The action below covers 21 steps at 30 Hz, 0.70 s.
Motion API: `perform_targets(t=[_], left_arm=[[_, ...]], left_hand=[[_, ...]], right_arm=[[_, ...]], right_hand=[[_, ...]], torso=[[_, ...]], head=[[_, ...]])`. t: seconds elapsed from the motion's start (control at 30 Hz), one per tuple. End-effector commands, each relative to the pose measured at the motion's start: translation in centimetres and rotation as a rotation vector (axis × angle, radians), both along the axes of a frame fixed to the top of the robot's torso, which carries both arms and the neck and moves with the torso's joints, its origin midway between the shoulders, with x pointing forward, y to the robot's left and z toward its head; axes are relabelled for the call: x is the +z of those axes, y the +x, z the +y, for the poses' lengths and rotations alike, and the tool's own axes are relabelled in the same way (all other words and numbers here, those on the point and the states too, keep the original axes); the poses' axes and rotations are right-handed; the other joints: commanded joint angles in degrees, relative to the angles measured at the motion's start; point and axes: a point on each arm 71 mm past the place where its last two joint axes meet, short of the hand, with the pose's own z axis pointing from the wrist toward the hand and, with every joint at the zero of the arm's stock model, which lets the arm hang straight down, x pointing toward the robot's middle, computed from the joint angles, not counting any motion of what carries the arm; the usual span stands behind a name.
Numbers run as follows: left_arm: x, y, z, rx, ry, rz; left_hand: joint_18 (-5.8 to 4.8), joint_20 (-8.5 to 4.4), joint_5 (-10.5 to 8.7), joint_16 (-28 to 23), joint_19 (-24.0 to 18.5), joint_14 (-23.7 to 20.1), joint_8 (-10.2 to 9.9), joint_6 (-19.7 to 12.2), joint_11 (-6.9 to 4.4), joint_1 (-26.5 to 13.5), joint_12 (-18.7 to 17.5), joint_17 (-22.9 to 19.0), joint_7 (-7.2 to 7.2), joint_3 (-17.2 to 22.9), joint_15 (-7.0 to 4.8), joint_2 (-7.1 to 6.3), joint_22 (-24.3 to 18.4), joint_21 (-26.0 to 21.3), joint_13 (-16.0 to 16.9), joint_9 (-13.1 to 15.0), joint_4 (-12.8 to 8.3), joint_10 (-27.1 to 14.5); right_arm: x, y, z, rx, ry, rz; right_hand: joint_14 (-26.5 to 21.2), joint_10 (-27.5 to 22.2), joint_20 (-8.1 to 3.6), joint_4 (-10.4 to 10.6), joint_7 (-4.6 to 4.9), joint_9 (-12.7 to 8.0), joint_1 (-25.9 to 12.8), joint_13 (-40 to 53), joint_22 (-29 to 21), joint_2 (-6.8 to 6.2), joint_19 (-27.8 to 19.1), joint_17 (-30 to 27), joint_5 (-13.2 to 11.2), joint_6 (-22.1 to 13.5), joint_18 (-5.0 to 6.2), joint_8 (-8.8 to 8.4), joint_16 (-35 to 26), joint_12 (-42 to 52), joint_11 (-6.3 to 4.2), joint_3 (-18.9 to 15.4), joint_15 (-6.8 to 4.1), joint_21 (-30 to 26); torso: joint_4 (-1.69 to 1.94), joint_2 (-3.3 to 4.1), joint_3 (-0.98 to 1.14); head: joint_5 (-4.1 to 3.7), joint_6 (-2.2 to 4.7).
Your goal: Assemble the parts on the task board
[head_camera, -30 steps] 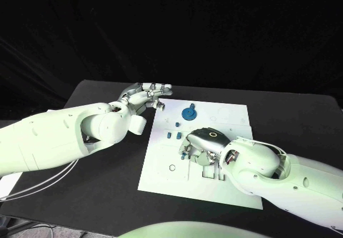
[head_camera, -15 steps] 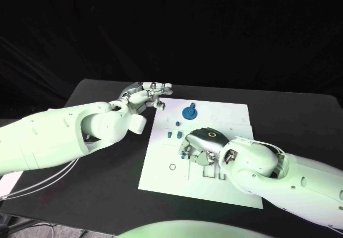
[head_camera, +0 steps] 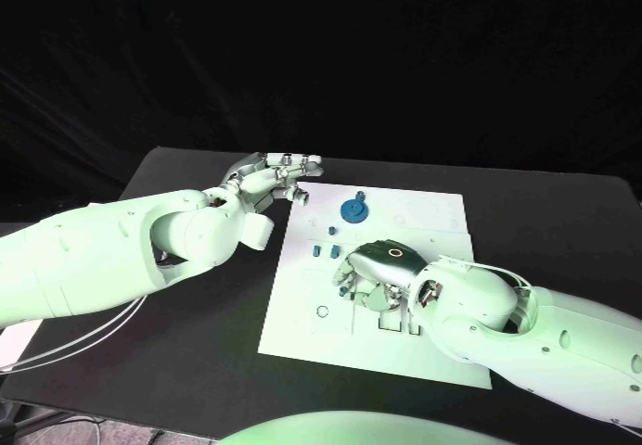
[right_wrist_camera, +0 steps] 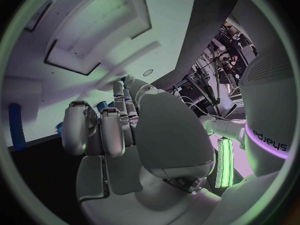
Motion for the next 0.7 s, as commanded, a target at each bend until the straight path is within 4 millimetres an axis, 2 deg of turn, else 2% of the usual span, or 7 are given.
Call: perform_targets(t=[0.03, 0.23, 0.43, 0.53, 0.57, 0.63, 0.7], left_arm=[[0.1, -0.1, -0.2, -0.02, -0.007, -0.005], [0.1, -0.1, -0.2, -0.019, -0.007, -0.005], [0.1, 0.0, -0.1, -0.018, -0.006, -0.005], [0.1, 0.0, -0.1, -0.018, -0.006, -0.005], [0.1, 0.0, 0.0, -0.018, -0.006, -0.005], [0.1, 0.0, 0.0, -0.018, -0.006, -0.005], [0.1, -0.1, 0.0, -0.019, -0.006, -0.005]], left_hand=[[1.16, 0.01, -0.05, -0.2, -0.5, -0.3, 0.2, -0.3, 0.08, 0.1, 0.3, -0.1, -0.01, -0.4, -0.07, 0.64, -0.1, -0.2, 0.0, -0.1, 0.0, -0.4], [1.16, 0.01, -0.05, -0.2, -0.5, -0.3, 0.2, -0.3, 0.08, 0.1, 0.3, -0.1, -0.01, -0.4, -0.07, 0.64, -0.1, -0.2, 0.0, -0.1, 0.0, -0.4], [1.16, 0.01, -0.05, -0.2, -0.5, -0.3, 0.2, -0.3, 0.08, 0.1, 0.3, -0.1, -0.01, -0.4, -0.07, 0.64, -0.1, -0.2, 0.0, -0.1, 0.0, -0.4], [1.16, 0.01, -0.05, -0.2, -0.5, -0.3, 0.2, -0.3, 0.08, 0.1, 0.3, -0.1, -0.01, -0.4, -0.07, 0.64, -0.1, -0.2, 0.0, -0.1, 0.0, -0.4], [1.16, 0.01, -0.05, -0.2, -0.5, -0.3, 0.2, -0.3, 0.08, 0.1, 0.3, -0.1, -0.01, -0.4, -0.07, 0.64, -0.1, -0.2, 0.0, -0.1, 0.0, -0.4], [1.16, 0.01, -0.05, -0.2, -0.5, -0.3, 0.2, -0.3, 0.08, 0.1, 0.3, -0.1, -0.01, -0.4, -0.07, 0.64, -0.1, -0.2, 0.0, -0.1, 0.0, -0.4], [1.17, 0.06, -0.04, -0.2, -0.5, -0.4, 0.2, -0.4, 0.12, 0.2, 0.5, -0.2, 0.02, -0.6, -0.02, 0.74, -0.3, -0.4, -0.1, -0.1, 0.0, -0.6]], right_arm=[[-0.4, 0.1, -0.4, -0.021, -0.026, -0.002], [-0.1, 0.0, -0.6, -0.029, 0.008, -0.023], [0.8, -0.4, -1.9, -0.045, 0.04, -0.043], [1.7, -0.4, -3.1, -0.07, 0.044, -0.06], [2.3, -0.2, -4.0, -0.091, 0.037, -0.068], [3.0, 0.1, -5.0, -0.119, 0.022, -0.075], [3.8, 0.7, -6.5, -0.16, -0.004, -0.088]], right_hand=[[3.1, -1.4, 0.43, 0.0, 0.01, -0.2, -0.6, -0.1, -0.5, -0.21, -0.4, 1.1, 0.3, -0.6, 0.87, -0.06, -0.3, 0.0, 0.4, -0.2, 0.54, -0.4], [3.0, -4.9, 0.92, -0.7, 0.03, -0.7, -1.0, -0.1, -1.4, -0.31, -0.8, 0.7, 0.2, -2.0, 1.07, -0.02, -0.5, 0.1, 1.03, -0.9, 1.07, -1.2], [2.9, -5.3, 1.02, -0.9, 0.03, -0.8, -1.0, 0.0, -1.5, -0.42, -0.9, 0.4, 0.2, -2.3, 1.11, -0.03, -0.7, 0.3, 1.12, -1.2, 1.13, -1.3], [2.9, -4.9, 1.05, -1.0, -0.13, -0.8, -1.1, 0.1, -1.6, -0.33, -0.9, 0.3, 0.2, -2.2, 1.13, 0.1, -0.7, 0.7, 1.05, -1.3, 1.11, -1.4], [2.8, -4.8, 1.06, -1.0, -0.28, -0.8, -1.2, 0.1, -1.6, -0.35, -0.9, 0.2, 0.2, -2.1, 1.14, 0.11, -0.8, 0.9, 1.03, -1.4, 1.1, -1.4], [2.8, -4.7, 1.06, -1.0, -0.72, -0.9, -1.5, 0.1, -1.7, -0.49, -0.9, 0.1, 0.0, -2.3, 1.16, 0.07, -0.8, 1.2, 1.02, -1.8, 1.12, -1.5], [2.8, -5.1, 1.08, -0.8, -1.11, -1.0, -2.1, 0.0, -1.8, -0.83, -0.9, 0.0, -0.5, -2.8, 1.17, -0.02, -0.9, 1.4, 1.04, -2.6, 1.13, -1.5]], torso=[[0.07, -0.03, 0.01], [0.06, -0.02, 0.03], [0.03, -0.03, 0.03], [-0.03, -0.06, -0.01], [-0.05, -0.07, -0.01], [-0.1, -0.09, -0.02], [-0.12, -0.07, -0.04]], head=[[-0.07, -0.01], [-0.2, 0.15], [-0.41, 0.37], [-0.81, 0.69], [-1.24, 0.93], [-1.51, 1.06], [-2.09, 1.46]])
